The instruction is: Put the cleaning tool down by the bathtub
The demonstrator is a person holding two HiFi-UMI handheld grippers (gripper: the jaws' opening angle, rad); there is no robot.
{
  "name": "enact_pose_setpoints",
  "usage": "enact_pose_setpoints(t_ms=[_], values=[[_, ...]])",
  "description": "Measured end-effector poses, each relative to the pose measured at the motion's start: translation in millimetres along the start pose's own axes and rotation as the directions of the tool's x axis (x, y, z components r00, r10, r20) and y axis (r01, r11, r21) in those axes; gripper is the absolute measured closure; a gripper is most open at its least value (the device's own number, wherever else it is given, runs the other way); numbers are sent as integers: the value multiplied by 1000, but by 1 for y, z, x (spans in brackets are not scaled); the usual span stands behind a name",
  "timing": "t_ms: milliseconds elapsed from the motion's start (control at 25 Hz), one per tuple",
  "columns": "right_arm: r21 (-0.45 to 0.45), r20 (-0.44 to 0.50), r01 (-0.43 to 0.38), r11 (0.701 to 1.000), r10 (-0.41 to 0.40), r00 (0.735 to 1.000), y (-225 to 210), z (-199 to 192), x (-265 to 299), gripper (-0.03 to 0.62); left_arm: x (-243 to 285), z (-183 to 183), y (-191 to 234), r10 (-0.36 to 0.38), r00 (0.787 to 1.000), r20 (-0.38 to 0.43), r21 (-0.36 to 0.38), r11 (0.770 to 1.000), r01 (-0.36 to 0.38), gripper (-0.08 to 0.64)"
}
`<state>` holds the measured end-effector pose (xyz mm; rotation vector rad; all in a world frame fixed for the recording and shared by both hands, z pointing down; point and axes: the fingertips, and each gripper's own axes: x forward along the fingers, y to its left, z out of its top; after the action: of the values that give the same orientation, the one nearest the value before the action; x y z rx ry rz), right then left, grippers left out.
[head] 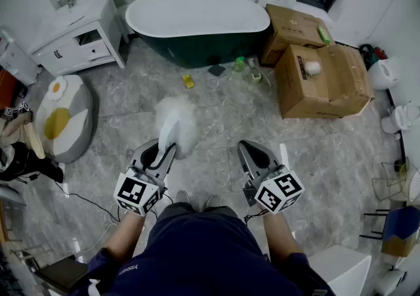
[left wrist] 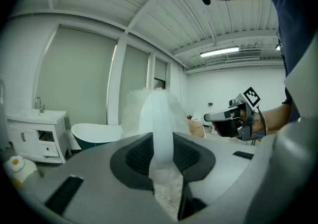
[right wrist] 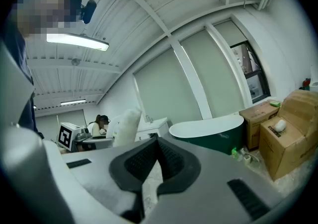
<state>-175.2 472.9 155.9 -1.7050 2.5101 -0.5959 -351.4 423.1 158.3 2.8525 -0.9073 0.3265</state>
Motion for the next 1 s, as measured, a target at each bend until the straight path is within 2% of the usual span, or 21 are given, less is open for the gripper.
enact_pose_setpoints(t_ms=[360,600,1000], values=[[-57,-32,14,998,-16,999,-19,-4,-2,588,15,2,-12,17,1000,0,7,1000,-17,448],[-50,-43,6,999,-8,999,-37,-7,-21,588,24,0,-32,44,999,-1,-2,999,-44,449],[-29,-58,9,1000,-11,998,-66,-12,-44,588,44,1,-59,42,999,-9,3,999,-41,448]])
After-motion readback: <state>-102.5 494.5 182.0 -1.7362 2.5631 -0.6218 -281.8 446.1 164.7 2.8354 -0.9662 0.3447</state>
